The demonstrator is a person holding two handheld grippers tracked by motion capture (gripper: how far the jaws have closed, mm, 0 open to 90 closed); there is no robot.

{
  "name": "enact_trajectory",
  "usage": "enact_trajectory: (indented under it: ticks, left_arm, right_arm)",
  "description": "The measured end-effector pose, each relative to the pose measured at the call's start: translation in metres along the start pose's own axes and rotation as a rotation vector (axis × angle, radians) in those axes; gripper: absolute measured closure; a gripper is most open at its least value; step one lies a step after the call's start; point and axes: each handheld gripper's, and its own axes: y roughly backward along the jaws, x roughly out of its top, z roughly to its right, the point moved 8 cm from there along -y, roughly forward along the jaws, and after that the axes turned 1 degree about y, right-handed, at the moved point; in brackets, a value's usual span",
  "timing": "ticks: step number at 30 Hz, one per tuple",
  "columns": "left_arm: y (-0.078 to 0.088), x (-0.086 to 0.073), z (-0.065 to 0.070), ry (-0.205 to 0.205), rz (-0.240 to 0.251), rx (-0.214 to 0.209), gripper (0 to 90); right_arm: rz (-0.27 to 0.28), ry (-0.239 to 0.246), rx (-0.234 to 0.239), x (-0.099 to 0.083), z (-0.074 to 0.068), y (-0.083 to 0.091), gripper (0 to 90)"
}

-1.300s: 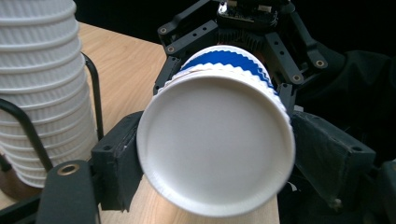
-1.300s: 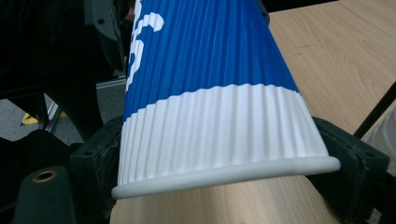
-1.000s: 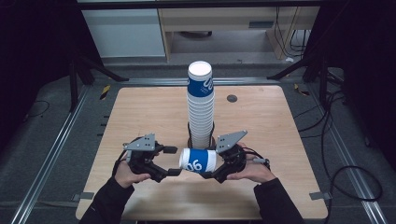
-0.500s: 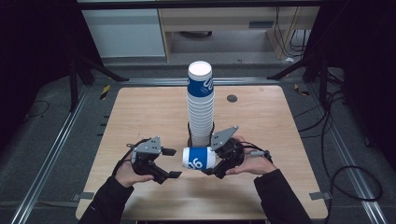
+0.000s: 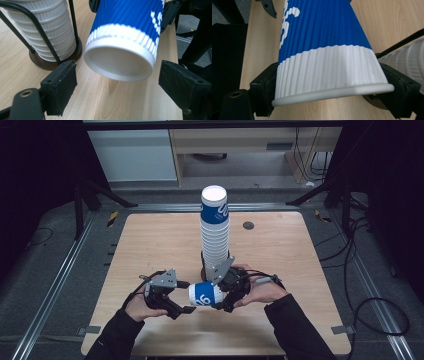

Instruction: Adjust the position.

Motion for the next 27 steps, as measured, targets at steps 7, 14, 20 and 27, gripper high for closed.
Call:
enact_trajectory:
  ticks: [7, 14, 20, 27]
  left_arm:
    - [-0.005, -0.002, 0.002, -0.014, -0.028, -0.004, 14.2]
    - [-0.007, -0.003, 0.003, -0.021, -0.045, -0.007, 15.5]
    - [-0.007, -0.003, 0.005, -0.027, -0.044, -0.018, 19.9]
    - [-0.007, -0.003, 0.006, -0.035, -0.050, -0.027, 24.2]
  right_arm:
    - [-0.045, 0.040, 0.010, 0.007, -0.004, -0.010, 14.9]
    - [-0.059, 0.067, 0.018, 0.014, -0.007, -0.016, 14.9]
    - [-0.066, 0.078, 0.022, 0.018, -0.009, -0.020, 15.0]
    - [-0.075, 0.080, 0.023, 0.017, -0.009, -0.022, 15.4]
